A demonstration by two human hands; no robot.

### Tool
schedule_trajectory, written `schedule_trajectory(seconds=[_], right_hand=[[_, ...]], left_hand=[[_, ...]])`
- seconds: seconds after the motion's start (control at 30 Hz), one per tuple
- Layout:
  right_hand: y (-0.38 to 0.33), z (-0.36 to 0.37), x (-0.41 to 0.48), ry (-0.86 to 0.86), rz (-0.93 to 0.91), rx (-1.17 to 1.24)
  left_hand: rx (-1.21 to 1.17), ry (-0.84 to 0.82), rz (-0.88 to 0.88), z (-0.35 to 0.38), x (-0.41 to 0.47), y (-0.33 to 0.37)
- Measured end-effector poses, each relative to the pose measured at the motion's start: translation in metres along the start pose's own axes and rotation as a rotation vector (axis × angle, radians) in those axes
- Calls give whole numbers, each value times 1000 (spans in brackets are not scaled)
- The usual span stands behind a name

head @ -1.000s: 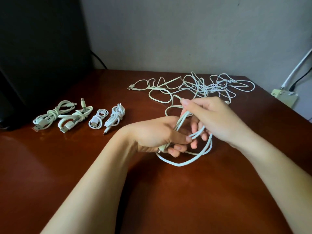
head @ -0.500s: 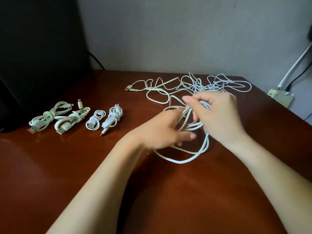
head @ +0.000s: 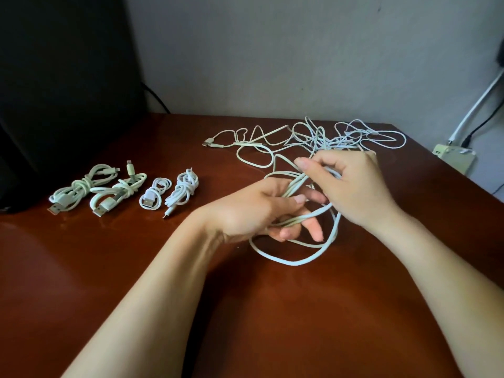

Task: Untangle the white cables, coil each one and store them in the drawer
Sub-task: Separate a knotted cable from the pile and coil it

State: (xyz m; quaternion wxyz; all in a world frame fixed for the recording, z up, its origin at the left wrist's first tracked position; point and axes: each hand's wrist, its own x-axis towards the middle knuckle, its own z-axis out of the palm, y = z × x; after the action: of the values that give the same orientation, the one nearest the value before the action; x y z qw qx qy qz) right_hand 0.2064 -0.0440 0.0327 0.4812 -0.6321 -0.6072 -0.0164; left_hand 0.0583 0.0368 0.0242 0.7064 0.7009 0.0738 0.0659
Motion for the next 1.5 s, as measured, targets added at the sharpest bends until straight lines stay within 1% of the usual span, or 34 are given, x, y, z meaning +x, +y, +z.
schedule_trajectory(seconds=[0.1, 0.17, 0.23, 0.33, 0.47, 0.53, 0.63, 0.77, 0.93, 1.07, 1.2, 1.27, 1.3, 1.37, 1.47, 1.5], right_hand=[[-2, -1, 1, -146, 76, 71], [-5, 0, 3, -172, 109, 220], [-9, -1, 3, -161, 122, 358], [-15, -2, 2, -165, 46, 329], [-18, -5, 0, -212, 19, 301], [-19, -4, -2, -252, 10, 288], [-18, -4, -3, -270, 8, 262], [-16, 0, -5, -224, -58, 164], [-13, 2, -6, -142, -125, 67], [-10, 3, -6, -81, -206, 20], [-5, 3, -4, -26, -282, -100], [-4, 5, -4, 13, -262, -103], [-4, 6, -4, 33, -222, -64], [-6, 7, -3, 55, -101, 90], [-14, 7, 0, 98, 117, 466], [-16, 9, 1, 79, 183, 603]], left_hand=[[-7, -33, -20, 1, -2, 3], [44, -78, -12, 1, -3, 4], [62, -109, -3, -2, -3, 4], [27, -148, -16, -4, -2, 1], [-65, -175, -90, -6, -4, 2], [-56, -175, -138, -7, -4, 2], [25, -172, -149, -3, -5, 5], [204, -143, -196, 3, -5, 4], [245, -72, -172, 1, -4, 2], [257, -55, -122, 7, -4, 5], [282, 31, -135, 11, 1, 3], [254, 35, -121, 12, 3, 1], [222, 33, -112, 12, 4, 1], [140, 50, -78, 11, 4, 2], [-29, 90, 14, 4, 2, 7], [-105, 96, 48, 1, 1, 9]])
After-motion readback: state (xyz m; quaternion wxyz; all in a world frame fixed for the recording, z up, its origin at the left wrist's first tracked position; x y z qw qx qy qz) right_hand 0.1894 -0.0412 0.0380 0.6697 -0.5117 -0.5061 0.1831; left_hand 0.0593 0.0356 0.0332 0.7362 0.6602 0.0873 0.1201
